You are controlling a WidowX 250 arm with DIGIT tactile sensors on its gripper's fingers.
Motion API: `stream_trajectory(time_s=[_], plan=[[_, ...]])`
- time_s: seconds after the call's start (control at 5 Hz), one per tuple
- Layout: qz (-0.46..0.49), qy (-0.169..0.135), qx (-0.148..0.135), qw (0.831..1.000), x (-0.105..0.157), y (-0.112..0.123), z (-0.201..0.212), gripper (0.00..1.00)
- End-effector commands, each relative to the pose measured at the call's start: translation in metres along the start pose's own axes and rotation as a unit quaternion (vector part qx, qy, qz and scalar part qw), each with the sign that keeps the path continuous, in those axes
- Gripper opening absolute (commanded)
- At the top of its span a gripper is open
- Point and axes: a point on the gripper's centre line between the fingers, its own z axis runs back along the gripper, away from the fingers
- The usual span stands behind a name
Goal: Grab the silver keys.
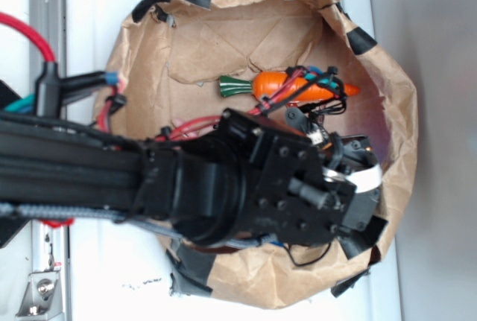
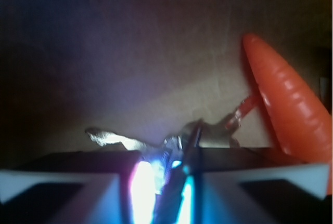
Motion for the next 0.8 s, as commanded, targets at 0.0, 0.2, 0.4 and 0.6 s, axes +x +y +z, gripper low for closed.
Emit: stream_trajectory(time_s=[0.0, 0.2, 0.4, 0.6], plan=[[-0.012, -0.021, -0.012, 1.000, 0.010, -0.013, 0.016, 0.00], [-0.013, -0.017, -0.012, 1.000, 0.011, -0.013, 0.018, 0.00], [-0.021, 0.013, -0.006, 1.000, 0.012, -0.002, 0.037, 0.00], [-0.031, 0.108, 0.003, 0.994, 0.002, 0.012, 0.088, 0.00]])
